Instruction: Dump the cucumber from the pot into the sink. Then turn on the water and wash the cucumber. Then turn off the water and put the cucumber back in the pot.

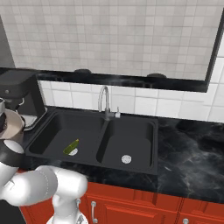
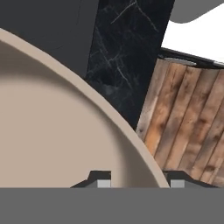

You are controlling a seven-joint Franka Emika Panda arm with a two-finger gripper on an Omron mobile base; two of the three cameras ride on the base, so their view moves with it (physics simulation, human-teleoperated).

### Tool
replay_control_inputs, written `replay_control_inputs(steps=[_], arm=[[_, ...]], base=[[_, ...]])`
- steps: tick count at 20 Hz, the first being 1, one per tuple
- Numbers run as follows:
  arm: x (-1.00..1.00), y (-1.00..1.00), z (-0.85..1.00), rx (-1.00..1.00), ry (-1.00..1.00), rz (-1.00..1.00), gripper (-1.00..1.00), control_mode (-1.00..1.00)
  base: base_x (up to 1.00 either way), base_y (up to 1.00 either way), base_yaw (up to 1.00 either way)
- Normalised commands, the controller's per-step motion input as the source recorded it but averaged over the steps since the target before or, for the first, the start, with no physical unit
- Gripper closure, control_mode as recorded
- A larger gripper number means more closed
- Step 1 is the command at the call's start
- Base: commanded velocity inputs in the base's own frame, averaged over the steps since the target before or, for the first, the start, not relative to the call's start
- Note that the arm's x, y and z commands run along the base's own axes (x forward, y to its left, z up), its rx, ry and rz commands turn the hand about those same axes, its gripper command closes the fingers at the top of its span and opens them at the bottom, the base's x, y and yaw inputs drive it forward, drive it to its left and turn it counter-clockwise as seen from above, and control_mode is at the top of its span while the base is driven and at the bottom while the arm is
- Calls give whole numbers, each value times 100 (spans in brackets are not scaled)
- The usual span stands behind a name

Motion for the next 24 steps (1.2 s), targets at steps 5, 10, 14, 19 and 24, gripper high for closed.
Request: replay_control_inputs(steps=[5,10,14,19,24], arm=[[19,0,-24,-4,3,-12,100,-100],[0,0,-12,-5,0,-12,-100,-100],[0,0,-2,-4,0,-11,-100,-100],[0,-5,0,0,-1,-9,-100,-100],[0,-1,9,0,-11,-2,-100,-100]], base=[[0,0,0],[0,0,0],[0,0,0],[0,0,0],[0,0,0]])
